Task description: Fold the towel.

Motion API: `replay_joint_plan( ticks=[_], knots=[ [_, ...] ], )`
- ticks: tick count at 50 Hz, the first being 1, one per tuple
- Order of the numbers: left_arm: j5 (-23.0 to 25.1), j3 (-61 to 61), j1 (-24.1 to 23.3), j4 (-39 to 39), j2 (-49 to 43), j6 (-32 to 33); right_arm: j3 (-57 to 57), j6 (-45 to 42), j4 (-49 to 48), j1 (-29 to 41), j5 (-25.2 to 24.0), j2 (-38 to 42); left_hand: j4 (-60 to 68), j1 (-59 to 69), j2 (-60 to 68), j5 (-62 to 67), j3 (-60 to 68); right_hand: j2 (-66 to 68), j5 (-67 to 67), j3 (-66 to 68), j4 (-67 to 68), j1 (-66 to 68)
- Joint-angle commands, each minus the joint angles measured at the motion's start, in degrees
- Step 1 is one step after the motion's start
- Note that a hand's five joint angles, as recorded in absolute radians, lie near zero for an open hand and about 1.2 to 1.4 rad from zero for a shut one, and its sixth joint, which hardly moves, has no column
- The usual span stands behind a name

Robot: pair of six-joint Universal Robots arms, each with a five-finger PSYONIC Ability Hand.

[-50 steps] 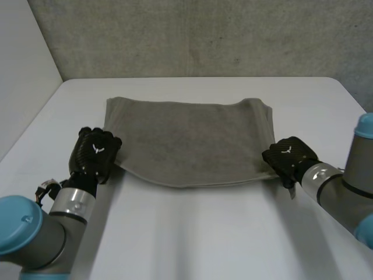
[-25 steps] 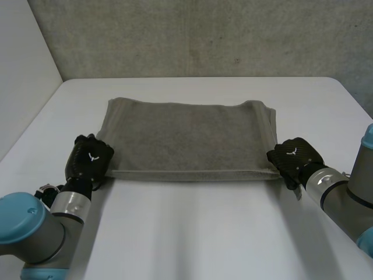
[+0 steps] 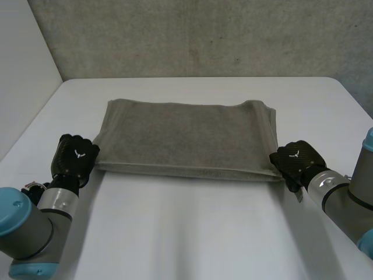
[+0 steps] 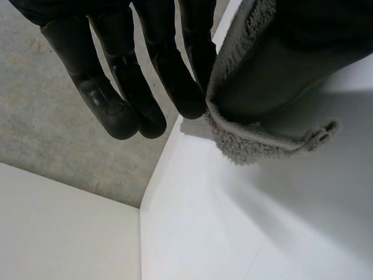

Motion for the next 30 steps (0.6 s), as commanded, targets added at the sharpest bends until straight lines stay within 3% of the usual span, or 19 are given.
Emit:
replay_joint_plan(
  ticks=[1, 9, 20, 30],
  knots=[
    [0.7, -0.8, -0.1, -4.7, 4.4, 0.2, -0.5, -0.2, 0.4, -0.3, -0.1, -1.2, -6.9, -1.6, -6.8, -14.1, -8.1, 3.6, 6.0, 3.7, 3.4, 11.3],
    [0.8, -2.0, -0.1, -15.5, 15.7, -0.3, -1.7, -1.4, 5.3, -1.1, -0.3, -12.8, -6.9, -1.6, -6.8, -14.1, -8.1, 3.6, 6.0, 3.7, 3.4, 11.3],
    [4.0, -3.3, 1.6, -33.3, 37.1, -0.3, -9.2, -18.2, 31.2, -6.3, -5.2, -22.6, -6.9, -1.6, -6.8, -14.1, -8.1, 3.6, 6.0, 3.7, 3.4, 11.3],
    [9.6, -0.7, 4.4, -36.2, 38.0, -0.5, -14.7, -20.0, 34.1, -6.7, -9.1, -22.1, -6.9, -1.6, -6.8, -14.1, -8.1, 3.6, 6.0, 3.7, 3.4, 11.3]
  ],
)
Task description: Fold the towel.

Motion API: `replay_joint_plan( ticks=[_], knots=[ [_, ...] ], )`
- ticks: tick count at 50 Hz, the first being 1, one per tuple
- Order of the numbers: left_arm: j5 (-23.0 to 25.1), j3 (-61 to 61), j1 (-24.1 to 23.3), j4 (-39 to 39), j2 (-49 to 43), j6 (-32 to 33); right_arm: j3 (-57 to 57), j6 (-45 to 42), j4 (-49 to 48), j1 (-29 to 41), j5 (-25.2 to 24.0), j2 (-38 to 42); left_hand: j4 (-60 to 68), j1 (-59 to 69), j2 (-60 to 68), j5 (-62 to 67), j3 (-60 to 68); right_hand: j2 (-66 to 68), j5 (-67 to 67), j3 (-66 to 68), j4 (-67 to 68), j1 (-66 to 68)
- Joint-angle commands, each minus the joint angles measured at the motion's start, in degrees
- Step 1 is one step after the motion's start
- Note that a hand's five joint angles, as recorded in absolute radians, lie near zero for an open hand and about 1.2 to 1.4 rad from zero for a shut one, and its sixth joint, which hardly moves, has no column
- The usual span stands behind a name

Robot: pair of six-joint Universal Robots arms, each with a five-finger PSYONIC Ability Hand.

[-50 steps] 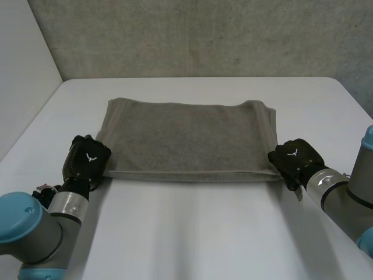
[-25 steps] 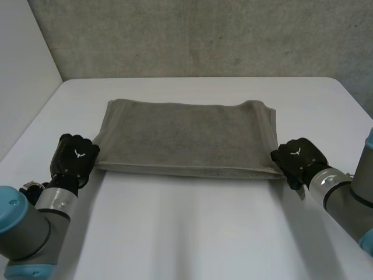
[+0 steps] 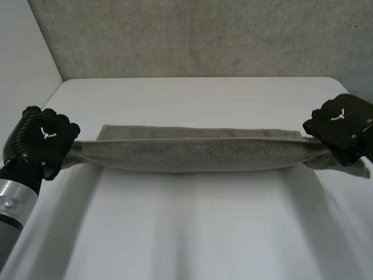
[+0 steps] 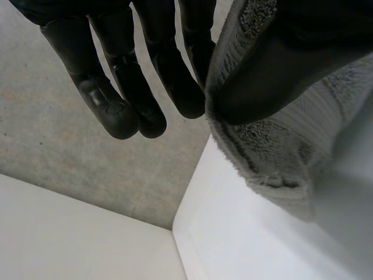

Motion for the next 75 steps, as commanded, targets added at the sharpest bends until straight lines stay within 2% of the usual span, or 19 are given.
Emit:
replay_joint_plan(
  ticks=[1, 6, 9, 11, 19, 27, 36, 37, 38, 39, 40, 41, 47, 55, 57, 60, 65, 68, 75],
  knots=[
    [3.5, 1.8, 1.6, -0.7, -1.3, -0.1, -3.2, -0.7, 0.5, -0.2, -2.2, 1.7, -6.9, -1.6, -6.9, -14.1, -8.5, 3.6, 5.8, 3.7, 3.4, 11.3],
    [3.2, 9.2, -0.9, 3.0, -18.0, 0.3, -7.9, -3.4, 0.1, 0.1, -1.6, 14.7, -6.9, -1.6, -6.9, -14.1, -8.5, 3.6, 5.8, 3.7, 3.4, 11.3],
    [3.2, 11.9, -1.8, 3.4, -22.0, 0.3, -9.9, -4.1, 0.0, 0.1, -1.4, 17.8, -6.9, -1.6, -6.9, -14.1, -8.5, 3.6, 5.8, 3.7, 3.4, 11.3],
    [1.8, 18.4, -2.9, 3.5, -30.7, 0.5, -15.0, -4.8, 0.0, 0.1, -1.3, 24.4, -6.9, -1.6, -6.9, -14.1, -8.5, 3.6, 5.8, 3.7, 3.4, 11.3],
    [-3.5, 35.9, -5.6, 3.2, -47.9, 0.6, -29.7, -4.7, -0.7, 4.0, 0.7, 41.3, -6.9, -1.6, -6.9, -14.1, -8.5, 3.6, 5.8, 3.7, 3.4, 11.3],
    [-6.3, 50.7, -7.9, 2.9, -59.3, 0.7, -41.6, -4.5, -6.0, 5.8, 5.8, 52.5, -6.9, -1.6, -6.9, -14.1, -8.5, 3.6, 5.8, 3.7, 3.4, 11.3],
    [-7.3, 59.0, -9.6, 3.0, -65.6, 0.7, -52.5, -4.2, -9.4, 6.8, 6.5, 60.8, -6.9, -1.6, -6.9, -14.1, -8.5, 3.6, 5.8, 3.7, 3.4, 11.3],
    [-7.6, 59.6, -10.0, 3.0, -66.2, 0.8, -54.5, -4.1, -9.6, 6.9, 6.6, 62.1, -6.9, -1.6, -6.9, -14.1, -8.5, -11.5, -9.3, -11.4, -11.7, -3.8],
    [-7.7, 59.8, -10.3, 3.0, -66.5, 0.9, -56.3, -3.6, -9.6, 7.0, 6.8, 63.1, -29.4, -24.1, -29.4, -36.6, -30.9, -43.9, -41.7, -43.9, -44.1, -36.2],
    [-7.7, 59.8, -10.3, 3.0, -66.5, 0.9, -56.3, -3.6, -9.6, 7.0, 6.8, 63.1, -29.6, -24.3, -29.6, -36.8, -31.2, -44.3, -42.1, -44.2, -44.5, -36.6],
    [-8.4, 59.8, -10.7, 3.0, -66.5, 1.1, -57.9, -2.9, -9.6, 7.5, 7.4, 63.8, -61.4, -56.1, -61.4, -68.6, -63.0, -66.4, -64.2, -66.3, -66.6, -58.7],
    [-9.7, 59.6, -11.1, 3.1, -66.3, 1.4, -59.0, -1.9, -9.6, 7.9, 8.1, 64.2, -76.2, -70.9, -76.2, -83.4, -77.8, -66.4, -64.2, -66.3, -66.6, -58.7],
    [-14.7, 59.4, -11.7, 3.2, -64.9, 2.2, -59.4, 3.7, -11.0, 8.6, 9.0, 63.2, -76.8, -71.6, -76.9, -84.1, -78.4, -66.4, -64.2, -66.3, -66.6, -58.7],
    [-17.4, 52.1, -11.5, 3.1, -53.6, -0.3, -49.1, 13.0, -12.7, 8.9, 9.2, 49.2, -76.0, -70.7, -76.0, -83.2, -77.6, -66.4, -64.2, -66.3, -66.6, -58.7],
    [-17.1, 45.9, -11.1, 3.3, -46.6, -4.1, -40.3, 14.1, -14.0, 8.8, 9.3, 41.7, -75.7, -70.4, -75.7, -82.9, -77.3, -66.4, -64.2, -66.3, -66.6, -58.7],
    [-17.0, 42.4, -10.8, 3.6, -43.2, -6.9, -35.2, 14.4, -14.8, 8.6, 9.3, 37.8, -75.7, -70.4, -75.7, -82.9, -77.3, -66.4, -64.2, -66.3, -66.6, -58.7],
    [-15.2, 28.6, -10.6, 3.7, -32.1, -20.0, -16.7, 18.3, -17.7, 8.1, 9.4, 26.2, -75.7, -70.4, -75.7, -82.9, -77.3, -66.4, -64.2, -66.3, -66.6, -58.7],
    [-13.6, 22.5, -10.1, 3.8, -28.1, -25.2, -10.3, 21.2, -17.9, 8.0, 9.3, 23.8, -75.8, -70.6, -75.9, -83.1, -77.4, -66.4, -64.2, -66.3, -66.6, -58.7],
    [-12.1, 14.2, -9.2, 5.7, -25.4, -29.7, -1.6, 23.8, -20.3, 3.5, 8.8, 23.5, -75.8, -70.6, -75.9, -83.1, -77.4, -66.4, -64.2, -66.3, -66.6, -58.7]
  ],
)
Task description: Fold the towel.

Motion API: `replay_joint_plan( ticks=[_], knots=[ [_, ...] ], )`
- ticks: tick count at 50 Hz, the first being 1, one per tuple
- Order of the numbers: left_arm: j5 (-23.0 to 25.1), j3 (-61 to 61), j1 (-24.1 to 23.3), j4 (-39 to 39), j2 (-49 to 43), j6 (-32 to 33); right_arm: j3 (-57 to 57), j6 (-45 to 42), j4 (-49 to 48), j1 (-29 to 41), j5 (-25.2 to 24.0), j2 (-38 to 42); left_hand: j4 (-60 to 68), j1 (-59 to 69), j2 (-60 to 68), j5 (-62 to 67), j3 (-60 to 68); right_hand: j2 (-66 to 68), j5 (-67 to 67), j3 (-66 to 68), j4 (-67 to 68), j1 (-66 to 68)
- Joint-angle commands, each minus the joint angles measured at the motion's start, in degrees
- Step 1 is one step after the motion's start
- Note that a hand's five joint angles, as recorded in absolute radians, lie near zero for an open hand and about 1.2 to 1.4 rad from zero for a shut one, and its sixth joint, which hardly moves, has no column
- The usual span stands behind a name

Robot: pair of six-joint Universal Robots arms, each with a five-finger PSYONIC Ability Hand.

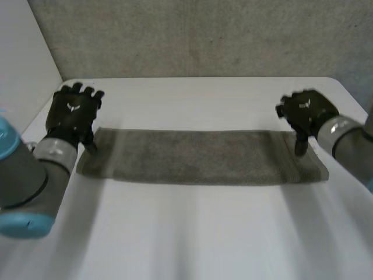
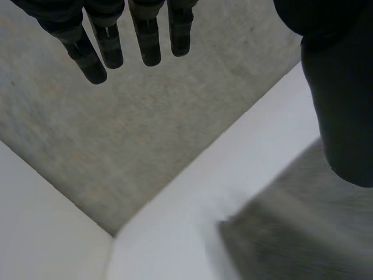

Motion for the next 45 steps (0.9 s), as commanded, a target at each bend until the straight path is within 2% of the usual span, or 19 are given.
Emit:
replay_joint_plan(
  ticks=[1, 7, 9, 15, 17, 20, 21, 22, 23, 24, 30, 32, 35, 41, 45],
  knots=[
    [1.5, -9.6, 0.9, 3.1, 2.7, -4.9, 10.0, 2.6, -3.7, -4.7, -0.6, -0.2, -3.8, -4.2, -3.6, -11.7, -3.7, -2.1, -1.4, -1.8, -2.4, -1.1],
    [1.4, -12.8, 1.7, 7.8, 2.3, -5.0, 13.0, 2.5, -10.1, -7.2, -1.3, 2.6, -3.7, -4.0, -3.5, -11.6, -3.5, 0.8, 1.5, 1.1, 0.5, 1.8],
    [1.4, -13.6, 1.8, 10.2, 2.1, -4.9, 12.7, 2.4, -12.2, -8.5, -1.8, 5.9, -3.7, -4.0, -3.5, -11.6, -3.5, 6.8, 7.5, 7.1, 6.5, 7.8],
    [1.4, -14.0, 1.8, 11.6, 2.1, -5.0, 11.5, 1.9, -13.2, -9.0, -1.7, 9.1, -3.7, -4.0, -3.5, -11.6, -3.5, 14.1, 14.8, 14.4, 13.8, 15.1],
    [1.3, -14.2, 1.7, 11.6, 2.1, -5.0, 10.0, 1.9, -13.2, -9.4, -1.8, 11.7, -3.7, -4.0, -3.5, -11.6, -3.5, 26.3, 27.0, 26.6, 26.0, 27.3],
    [1.3, -14.5, 1.7, 11.6, 2.1, -5.0, 8.9, 1.5, -13.0, -9.9, -1.8, 13.6, -3.7, -4.0, -3.5, -11.6, -3.5, 33.4, 34.1, 33.7, 33.1, 34.4],
    [1.3, -14.5, 1.7, 11.6, 2.1, -5.0, 8.4, 1.2, -13.0, -10.1, -1.7, 14.0, -3.7, -4.0, -3.5, -11.6, -3.5, 46.1, 46.8, 46.4, 45.8, 47.1],
    [1.3, -14.8, 1.7, 11.7, 2.1, -5.0, 8.4, 1.2, -13.0, -10.1, -1.7, 14.0, -3.8, -4.2, -3.6, -11.7, -3.7, 46.2, 46.9, 46.5, 45.9, 47.2],
    [1.3, -14.8, 1.7, 11.7, 2.1, -5.0, 7.9, 1.2, -13.0, -10.6, -1.3, 14.0, -3.8, -4.2, -3.6, -11.7, -3.7, 62.5, 63.2, 62.8, 62.2, 63.5],
    [1.3, -14.9, 1.6, 11.7, 2.3, -5.0, 7.8, 1.3, -13.2, -11.4, -1.1, 14.0, -3.8, -4.2, -3.6, -11.7, -3.7, 65.8, 66.5, 66.1, 65.5, 66.8],
    [1.3, -15.0, 1.6, 11.7, 2.4, -5.0, 8.0, 1.6, -13.3, -15.1, -0.8, 10.3, -4.0, -4.4, -3.8, -11.9, -3.8, 65.8, 66.5, 66.1, 65.5, 66.8],
    [1.3, -15.0, 1.7, 11.7, 2.4, -5.0, 7.8, 1.5, -13.2, -18.3, -1.1, 5.8, -4.0, -4.4, -3.8, -11.9, -3.8, 65.8, 66.5, 66.1, 65.5, 66.8],
    [1.2, -15.1, 1.8, 11.7, 2.5, -5.0, 6.5, 1.2, -13.1, -21.8, -1.7, 4.1, -3.8, -4.2, -3.6, -11.8, -3.7, 65.8, 66.5, 66.1, 65.5, 66.8],
    [1.3, -15.6, 1.9, 11.7, 2.7, -5.0, 0.5, 0.1, -10.8, -22.8, -0.9, 4.2, -3.8, -4.2, -3.6, -11.7, -3.7, 65.8, 66.5, 66.1, 65.5, 66.8],
    [1.3, -15.6, 1.8, 11.7, 2.7, -5.0, -4.5, -3.7, -6.0, -20.9, -0.5, 4.0, -4.0, -4.4, -3.8, -11.9, -3.8, 65.8, 66.5, 66.1, 65.5, 66.8]
  ],
)
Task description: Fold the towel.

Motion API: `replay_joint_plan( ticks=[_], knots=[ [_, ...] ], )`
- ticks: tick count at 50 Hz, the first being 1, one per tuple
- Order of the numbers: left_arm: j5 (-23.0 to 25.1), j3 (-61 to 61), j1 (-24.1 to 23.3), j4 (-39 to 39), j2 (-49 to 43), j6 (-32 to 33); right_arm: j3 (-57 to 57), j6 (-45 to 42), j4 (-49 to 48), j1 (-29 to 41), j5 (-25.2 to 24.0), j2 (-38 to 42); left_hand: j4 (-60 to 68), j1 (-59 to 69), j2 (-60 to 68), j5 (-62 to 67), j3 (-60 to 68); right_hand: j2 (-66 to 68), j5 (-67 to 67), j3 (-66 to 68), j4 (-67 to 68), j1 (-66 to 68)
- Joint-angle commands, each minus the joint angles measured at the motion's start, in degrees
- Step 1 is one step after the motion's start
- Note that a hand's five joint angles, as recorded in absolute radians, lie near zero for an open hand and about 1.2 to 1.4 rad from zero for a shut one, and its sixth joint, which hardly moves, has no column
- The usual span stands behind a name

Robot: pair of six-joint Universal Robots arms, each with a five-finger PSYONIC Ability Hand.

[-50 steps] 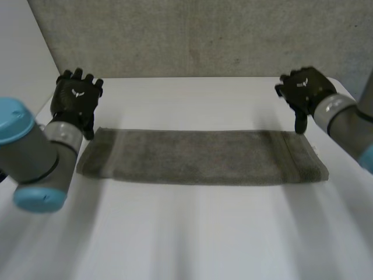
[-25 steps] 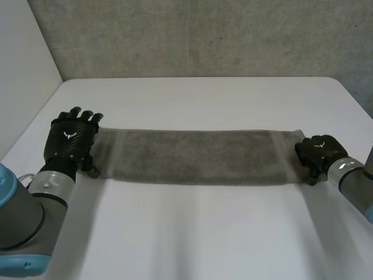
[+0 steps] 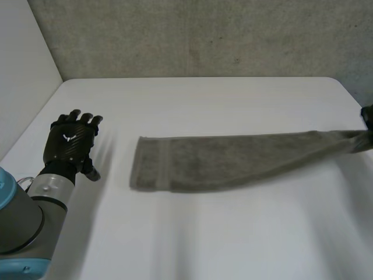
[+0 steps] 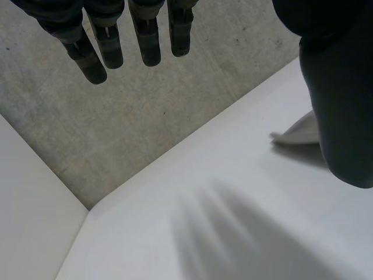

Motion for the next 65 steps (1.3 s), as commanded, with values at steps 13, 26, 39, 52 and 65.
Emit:
replay_joint_plan(
  ticks=[13, 26, 39, 52, 65],
  knots=[
    [-0.1, -0.3, 0.1, 0.8, -0.5, 0.4, -20.7, -4.1, 7.1, 39.1, 4.0, 6.0, -4.0, -4.4, -3.8, -11.9, -3.8, 5.0, 6.1, 4.1, 3.7, 11.7],
    [-0.1, -0.3, 0.1, 2.6, -1.7, 0.9, -32.4, -4.4, 9.0, 56.8, 4.5, 24.0, -4.2, -4.5, -4.0, -12.1, -4.0, -53.3, -52.2, -54.2, -54.6, -46.6],
    [-0.1, -0.3, 0.1, 2.7, -2.7, 0.9, -22.0, 5.6, 11.4, 46.4, 5.0, 11.1, -4.0, -4.4, -3.8, -11.9, -3.8, -65.0, -63.9, -65.9, -66.3, -58.3],
    [-0.1, -0.4, -0.5, 2.7, -2.7, 0.9, 7.3, 5.0, 2.1, 32.3, 0.7, 4.7, -4.0, -4.4, -3.8, -11.9, -3.8, -54.0, -52.9, -54.9, -55.3, -47.3],
    [-0.4, -0.5, -1.1, 2.6, -1.8, 0.9, 5.2, 1.7, 0.2, 30.7, 3.4, 3.5, -4.2, -4.5, -4.0, -12.1, -4.0, 5.0, 6.1, 4.1, 3.7, 11.7]
  ],
)
